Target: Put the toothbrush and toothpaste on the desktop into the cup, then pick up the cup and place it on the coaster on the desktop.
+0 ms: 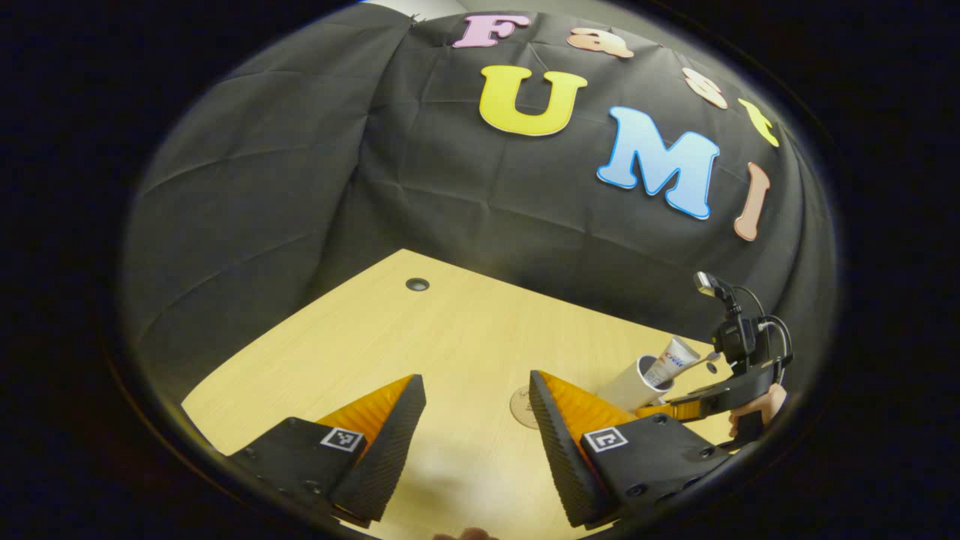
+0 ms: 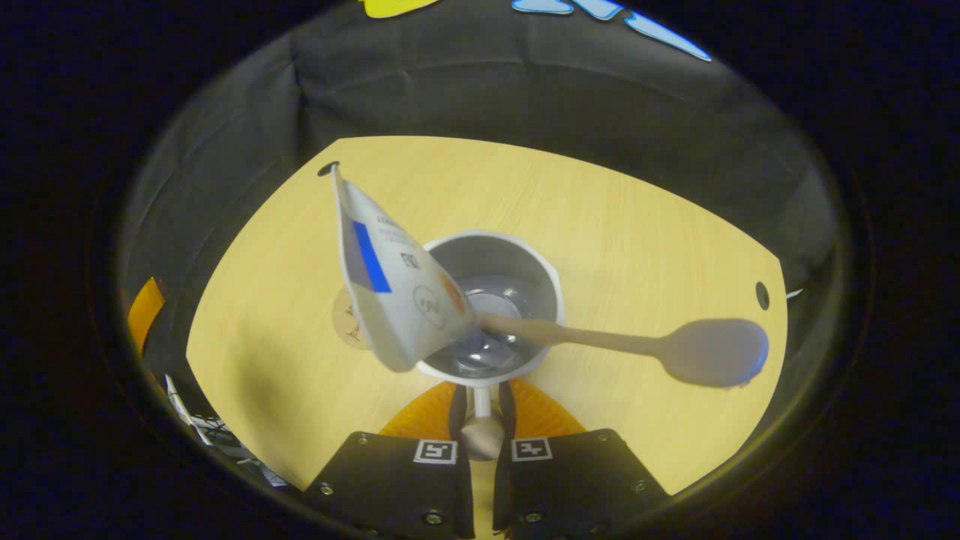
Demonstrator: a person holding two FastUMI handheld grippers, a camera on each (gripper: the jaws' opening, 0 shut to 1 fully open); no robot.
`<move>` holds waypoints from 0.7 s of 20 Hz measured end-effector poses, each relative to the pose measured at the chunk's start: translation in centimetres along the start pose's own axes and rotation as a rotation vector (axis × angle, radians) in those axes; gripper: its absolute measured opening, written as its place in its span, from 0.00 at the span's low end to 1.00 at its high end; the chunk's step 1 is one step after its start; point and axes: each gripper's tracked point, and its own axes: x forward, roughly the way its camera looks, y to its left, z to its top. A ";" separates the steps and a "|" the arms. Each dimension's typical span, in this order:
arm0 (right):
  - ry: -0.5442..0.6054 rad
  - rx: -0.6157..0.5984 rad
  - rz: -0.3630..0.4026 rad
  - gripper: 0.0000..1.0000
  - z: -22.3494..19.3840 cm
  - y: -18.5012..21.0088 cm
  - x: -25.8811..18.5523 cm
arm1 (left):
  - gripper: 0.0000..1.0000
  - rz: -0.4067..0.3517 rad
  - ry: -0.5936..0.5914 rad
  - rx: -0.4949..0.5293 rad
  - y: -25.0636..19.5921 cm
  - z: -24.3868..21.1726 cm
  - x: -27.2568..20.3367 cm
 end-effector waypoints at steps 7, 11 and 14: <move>-0.008 -0.080 0.064 0.12 2.6 6.7 1.1 | 0.96 0.065 -0.018 -0.026 4.2 1.2 -1.6; 0.006 -0.117 0.074 0.12 3.2 10.3 2.7 | 0.96 0.111 -0.029 -0.054 7.1 1.1 -3.0; 0.022 -0.140 0.070 0.11 3.5 12.2 5.3 | 0.96 0.141 -0.035 -0.068 8.8 1.0 -3.9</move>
